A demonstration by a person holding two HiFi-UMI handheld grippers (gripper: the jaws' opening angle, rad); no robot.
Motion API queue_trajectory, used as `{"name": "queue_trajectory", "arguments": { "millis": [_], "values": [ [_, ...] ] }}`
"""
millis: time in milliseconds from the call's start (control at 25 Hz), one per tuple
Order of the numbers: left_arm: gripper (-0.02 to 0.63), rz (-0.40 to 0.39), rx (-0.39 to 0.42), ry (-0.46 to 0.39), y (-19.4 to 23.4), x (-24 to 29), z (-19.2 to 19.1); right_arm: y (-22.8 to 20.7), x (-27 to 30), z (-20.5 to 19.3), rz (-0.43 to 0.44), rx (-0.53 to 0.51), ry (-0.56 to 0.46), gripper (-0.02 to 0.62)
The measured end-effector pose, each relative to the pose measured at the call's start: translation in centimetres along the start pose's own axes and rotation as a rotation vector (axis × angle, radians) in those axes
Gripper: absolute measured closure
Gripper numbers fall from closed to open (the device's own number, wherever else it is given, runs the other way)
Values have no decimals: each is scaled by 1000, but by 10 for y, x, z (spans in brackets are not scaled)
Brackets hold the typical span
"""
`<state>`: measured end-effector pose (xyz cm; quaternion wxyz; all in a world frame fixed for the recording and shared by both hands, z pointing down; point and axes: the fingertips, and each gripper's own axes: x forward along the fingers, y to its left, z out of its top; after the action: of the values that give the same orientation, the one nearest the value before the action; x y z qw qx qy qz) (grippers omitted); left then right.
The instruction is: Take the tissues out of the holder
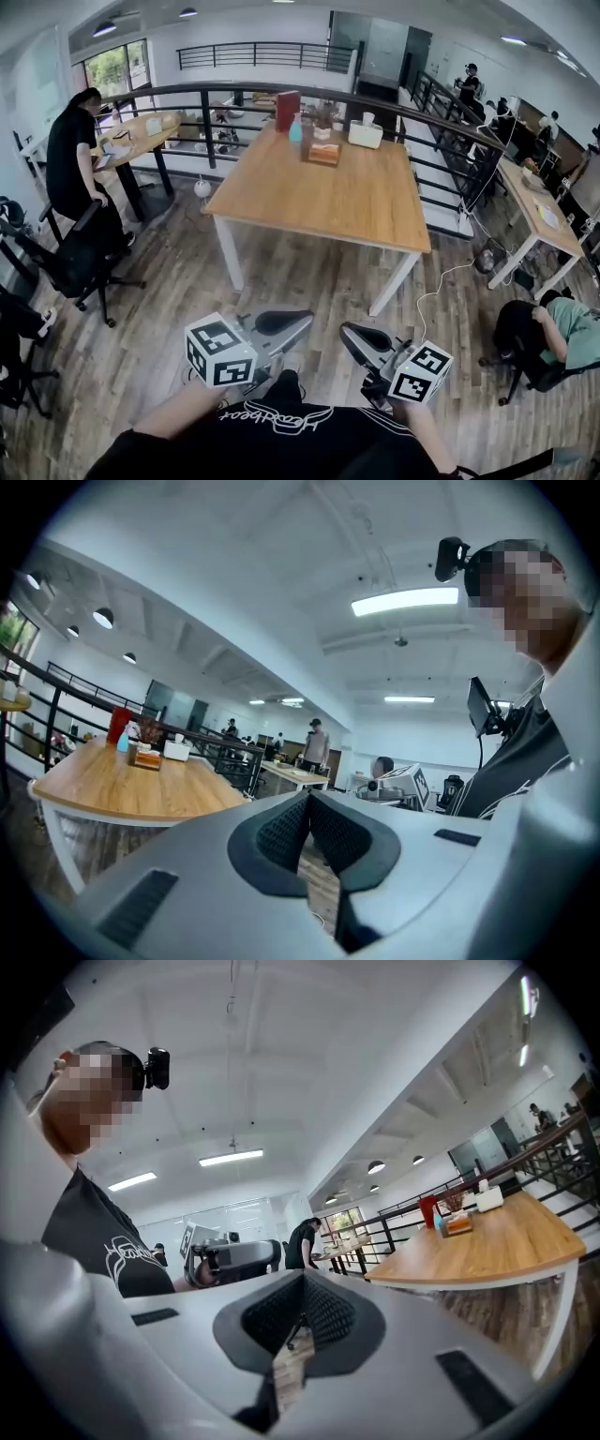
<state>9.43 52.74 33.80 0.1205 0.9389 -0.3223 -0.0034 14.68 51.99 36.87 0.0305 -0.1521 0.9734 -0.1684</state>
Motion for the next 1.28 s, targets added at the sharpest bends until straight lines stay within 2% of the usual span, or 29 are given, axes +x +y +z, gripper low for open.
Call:
{"name": "queue_trajectory", "arguments": {
  "millis": [600,920,1280],
  "values": [
    [592,16,-36,-15,39,17,-3,-34,18,-3,12,27,2,577],
    [592,16,-45,-22,79,33,2,-71,41,3,5,40,0,577],
    [592,3,-61,-3,149,61,11,-137,83,16,-28,69,-3,577]
  ]
}}
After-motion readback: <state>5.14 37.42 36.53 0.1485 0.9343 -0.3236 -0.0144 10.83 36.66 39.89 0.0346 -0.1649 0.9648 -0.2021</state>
